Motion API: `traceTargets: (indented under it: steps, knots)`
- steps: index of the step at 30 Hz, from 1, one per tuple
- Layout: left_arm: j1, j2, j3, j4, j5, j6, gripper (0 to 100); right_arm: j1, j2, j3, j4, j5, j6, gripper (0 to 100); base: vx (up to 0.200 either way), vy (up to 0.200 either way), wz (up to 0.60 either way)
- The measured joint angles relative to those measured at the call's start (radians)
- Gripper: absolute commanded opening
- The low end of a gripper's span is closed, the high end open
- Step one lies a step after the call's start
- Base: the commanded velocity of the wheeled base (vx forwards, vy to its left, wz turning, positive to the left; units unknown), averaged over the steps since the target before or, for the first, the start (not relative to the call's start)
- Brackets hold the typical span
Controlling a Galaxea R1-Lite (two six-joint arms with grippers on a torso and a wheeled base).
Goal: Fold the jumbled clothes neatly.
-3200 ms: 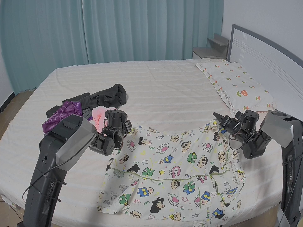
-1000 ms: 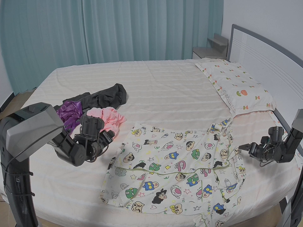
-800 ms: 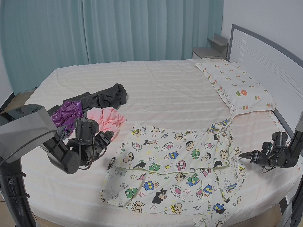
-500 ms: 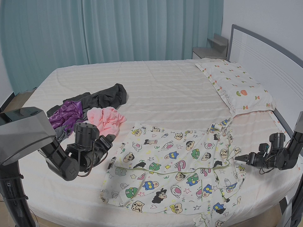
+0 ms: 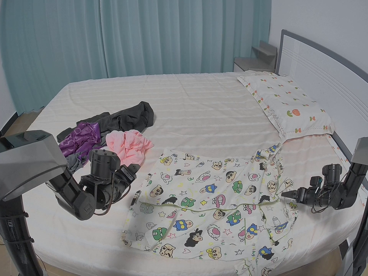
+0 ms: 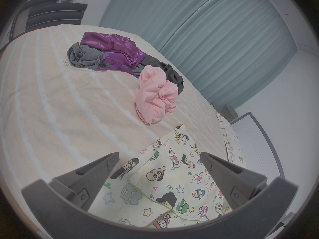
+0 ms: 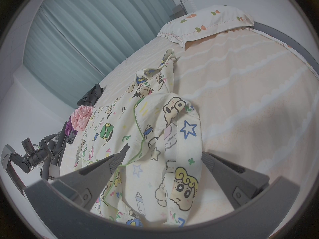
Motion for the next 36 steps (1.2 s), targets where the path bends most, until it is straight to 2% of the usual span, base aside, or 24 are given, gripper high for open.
traceTargets:
  steps: [7, 8, 23, 30, 36]
  knots:
    - [0.000, 0.000, 0.003, 0.000, 0.001, 0.000, 100, -0.005, 0.010, 0.001, -0.002, -0.011, 0.000, 100, 0.000, 0.000, 0.00]
    - [0.000, 0.000, 0.004, 0.000, 0.001, 0.000, 100, -0.007, 0.011, 0.000, -0.003, -0.012, -0.001, 0, 0.000, 0.000, 0.00]
    - [0.000, 0.001, 0.011, 0.000, 0.005, 0.001, 100, -0.005, 0.026, -0.012, -0.002, -0.018, 0.001, 0, 0.000, 0.000, 0.00]
    - [-0.006, -0.002, 0.038, -0.016, 0.008, 0.005, 100, -0.070, 0.014, -0.043, -0.022, -0.061, -0.007, 0, 0.000, 0.000, 0.00]
    - [-0.021, -0.004, 0.085, -0.079, 0.008, 0.010, 100, -0.129, 0.009, -0.089, -0.028, -0.067, -0.025, 0, 0.000, 0.000, 0.00]
